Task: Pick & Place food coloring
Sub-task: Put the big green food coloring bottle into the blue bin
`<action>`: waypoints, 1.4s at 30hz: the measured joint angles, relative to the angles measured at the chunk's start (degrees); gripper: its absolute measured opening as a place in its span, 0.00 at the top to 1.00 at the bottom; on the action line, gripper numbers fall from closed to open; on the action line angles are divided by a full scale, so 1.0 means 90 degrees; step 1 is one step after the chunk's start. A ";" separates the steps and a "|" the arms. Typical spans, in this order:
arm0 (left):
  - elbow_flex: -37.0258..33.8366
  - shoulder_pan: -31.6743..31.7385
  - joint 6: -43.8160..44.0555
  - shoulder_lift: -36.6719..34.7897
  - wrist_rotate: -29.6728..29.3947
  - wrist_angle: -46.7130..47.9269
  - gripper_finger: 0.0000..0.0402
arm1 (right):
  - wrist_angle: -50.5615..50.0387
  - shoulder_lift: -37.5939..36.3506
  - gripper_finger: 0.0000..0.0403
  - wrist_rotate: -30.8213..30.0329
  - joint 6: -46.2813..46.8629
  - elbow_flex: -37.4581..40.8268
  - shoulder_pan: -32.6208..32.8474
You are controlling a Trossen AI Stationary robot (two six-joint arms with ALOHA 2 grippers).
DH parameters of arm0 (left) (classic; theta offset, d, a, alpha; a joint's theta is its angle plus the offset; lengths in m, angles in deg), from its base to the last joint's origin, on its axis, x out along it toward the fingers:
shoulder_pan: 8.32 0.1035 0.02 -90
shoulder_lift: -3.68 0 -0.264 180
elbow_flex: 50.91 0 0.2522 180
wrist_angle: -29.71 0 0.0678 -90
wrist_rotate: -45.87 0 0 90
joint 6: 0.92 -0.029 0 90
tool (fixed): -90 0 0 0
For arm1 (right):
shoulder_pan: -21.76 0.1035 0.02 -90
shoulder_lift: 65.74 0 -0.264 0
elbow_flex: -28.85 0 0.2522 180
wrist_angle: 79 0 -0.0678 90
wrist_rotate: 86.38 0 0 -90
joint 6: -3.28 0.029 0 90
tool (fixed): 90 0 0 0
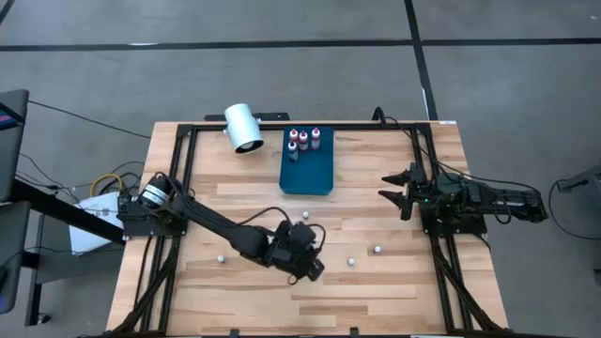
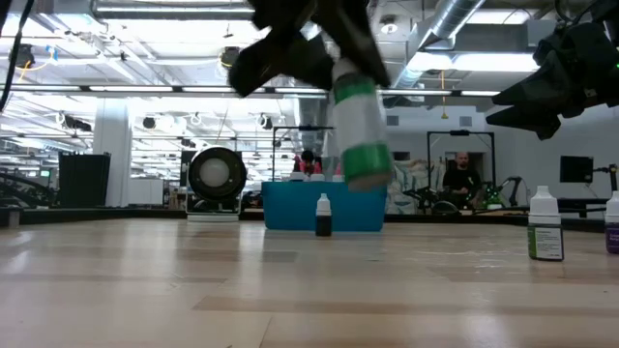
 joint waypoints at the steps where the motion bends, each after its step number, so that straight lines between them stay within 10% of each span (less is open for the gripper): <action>1: 0.0143 0.0044 -0.0100 -0.0001 -0.0026 0.0101 0.74 | 0.0000 0.0000 0.41 0.0000 0.0000 0.0000 0.0000; 21: 0.3656 0.1159 -0.2164 0.0000 -0.0793 0.3002 0.74 | 0.0000 0.0000 0.41 0.0000 0.0002 0.0000 0.0000; 42: 0.4074 0.2844 -0.3306 -0.0001 -0.0544 0.3203 0.74 | 0.0000 0.0000 0.41 0.0000 0.0002 -0.0001 0.0001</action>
